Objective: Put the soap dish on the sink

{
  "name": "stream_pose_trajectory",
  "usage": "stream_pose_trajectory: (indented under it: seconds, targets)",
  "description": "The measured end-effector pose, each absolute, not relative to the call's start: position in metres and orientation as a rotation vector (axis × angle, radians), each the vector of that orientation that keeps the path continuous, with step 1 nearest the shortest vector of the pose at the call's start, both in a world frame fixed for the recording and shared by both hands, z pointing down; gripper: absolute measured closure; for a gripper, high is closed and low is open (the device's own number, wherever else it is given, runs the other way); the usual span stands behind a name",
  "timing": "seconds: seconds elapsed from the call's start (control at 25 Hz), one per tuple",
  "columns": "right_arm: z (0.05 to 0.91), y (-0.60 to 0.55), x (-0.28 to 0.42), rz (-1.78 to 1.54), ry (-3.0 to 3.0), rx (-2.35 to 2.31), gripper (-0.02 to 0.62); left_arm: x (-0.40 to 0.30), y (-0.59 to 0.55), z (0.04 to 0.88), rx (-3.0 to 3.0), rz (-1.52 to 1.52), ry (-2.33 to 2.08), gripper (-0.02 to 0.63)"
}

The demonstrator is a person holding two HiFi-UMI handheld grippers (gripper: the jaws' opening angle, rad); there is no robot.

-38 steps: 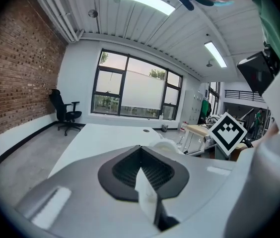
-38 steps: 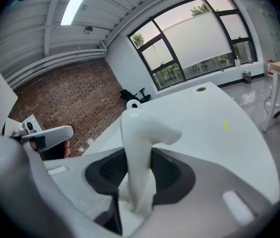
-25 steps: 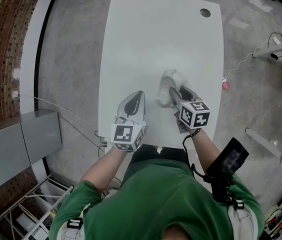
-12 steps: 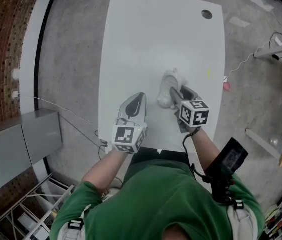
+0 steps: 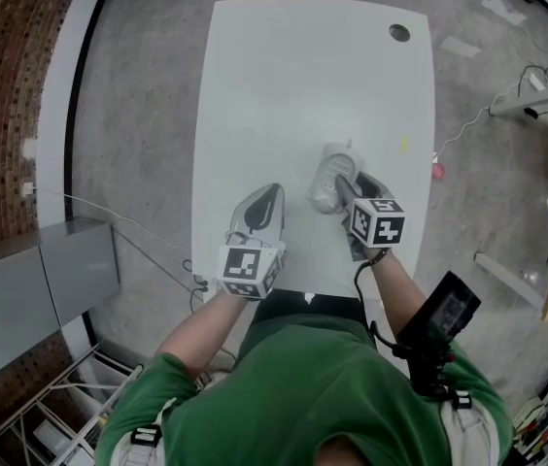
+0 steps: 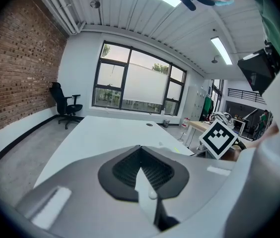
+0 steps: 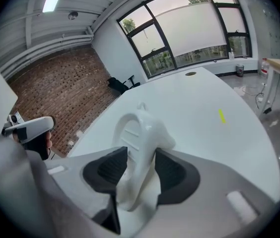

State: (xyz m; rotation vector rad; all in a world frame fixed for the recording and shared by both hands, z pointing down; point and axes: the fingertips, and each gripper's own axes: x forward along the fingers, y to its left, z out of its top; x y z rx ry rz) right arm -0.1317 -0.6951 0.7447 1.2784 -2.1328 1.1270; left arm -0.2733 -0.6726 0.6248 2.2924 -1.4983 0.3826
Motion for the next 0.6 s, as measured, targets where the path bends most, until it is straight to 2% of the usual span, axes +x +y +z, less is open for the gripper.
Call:
stream_pose_trajectory:
  seconds: [0.32,0.6]
  targets:
    - [0.741,-0.699,-0.118,1.083,-2.130,1.311,0.423,-0.270,-0.673,0.618,2.318,0.385,-1.503,0.600]
    - [0.684,-0.685,-0.107,0.906,-2.191,1.442,0.423,-0.272,-0.663,0.598,2.383,0.326,-1.497,0.600]
